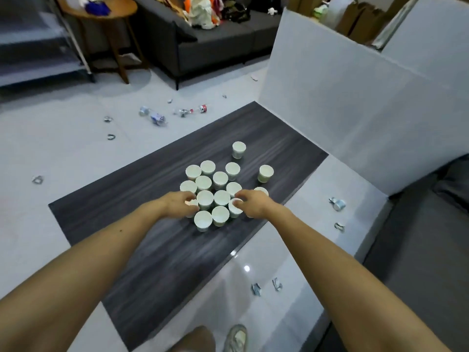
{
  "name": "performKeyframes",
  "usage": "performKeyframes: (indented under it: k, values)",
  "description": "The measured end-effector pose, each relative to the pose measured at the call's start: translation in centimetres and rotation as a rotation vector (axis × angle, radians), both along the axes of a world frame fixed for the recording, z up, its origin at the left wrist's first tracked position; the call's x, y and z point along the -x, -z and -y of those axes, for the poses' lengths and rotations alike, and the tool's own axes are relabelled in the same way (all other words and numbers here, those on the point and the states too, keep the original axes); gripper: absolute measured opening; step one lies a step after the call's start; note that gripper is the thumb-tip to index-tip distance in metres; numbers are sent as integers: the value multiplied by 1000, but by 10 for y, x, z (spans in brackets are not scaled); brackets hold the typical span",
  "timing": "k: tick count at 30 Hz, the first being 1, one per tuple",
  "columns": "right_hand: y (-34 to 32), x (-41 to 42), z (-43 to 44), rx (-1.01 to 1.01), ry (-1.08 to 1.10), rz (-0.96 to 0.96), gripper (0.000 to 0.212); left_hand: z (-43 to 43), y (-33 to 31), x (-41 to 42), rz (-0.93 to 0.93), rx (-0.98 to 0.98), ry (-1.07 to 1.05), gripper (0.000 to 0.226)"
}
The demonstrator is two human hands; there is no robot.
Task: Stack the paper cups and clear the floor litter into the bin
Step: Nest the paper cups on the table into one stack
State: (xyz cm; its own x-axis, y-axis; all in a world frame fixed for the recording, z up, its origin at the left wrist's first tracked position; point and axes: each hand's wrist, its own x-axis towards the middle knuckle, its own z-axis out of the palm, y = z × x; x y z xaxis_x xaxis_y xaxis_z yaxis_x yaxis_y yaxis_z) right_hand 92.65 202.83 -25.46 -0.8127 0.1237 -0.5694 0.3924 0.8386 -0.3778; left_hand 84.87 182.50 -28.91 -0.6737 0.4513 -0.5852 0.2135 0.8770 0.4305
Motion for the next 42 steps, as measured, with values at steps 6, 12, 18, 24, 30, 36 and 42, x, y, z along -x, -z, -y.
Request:
performKeyframes:
  k: [6, 12, 18, 24, 30, 36, 42]
  values:
    - [25, 4, -19, 50, -153, 1, 45, -10, 18, -18, 7, -10, -119, 51]
    - [104, 18, -25, 85, -165, 0, 45, -10, 85, -21, -24, -133, -222, 42]
    - [196, 35, -21, 63, -308, -266, 46, -16, 178, -6, -257, -273, -113, 58]
    - [273, 46, -17, 71, -447, -615, 52, -9, 256, 7, -343, -600, -189, 54]
    - [316, 42, -21, -23, -471, -813, 62, -3, 327, -1, -352, -920, -371, 84]
    - [339, 41, -13, -37, -386, -848, 57, -13, 360, -9, -301, -904, -411, 95]
    - [341, 44, -5, -88, -324, -852, 44, -36, 358, -5, -463, -811, -421, 91]
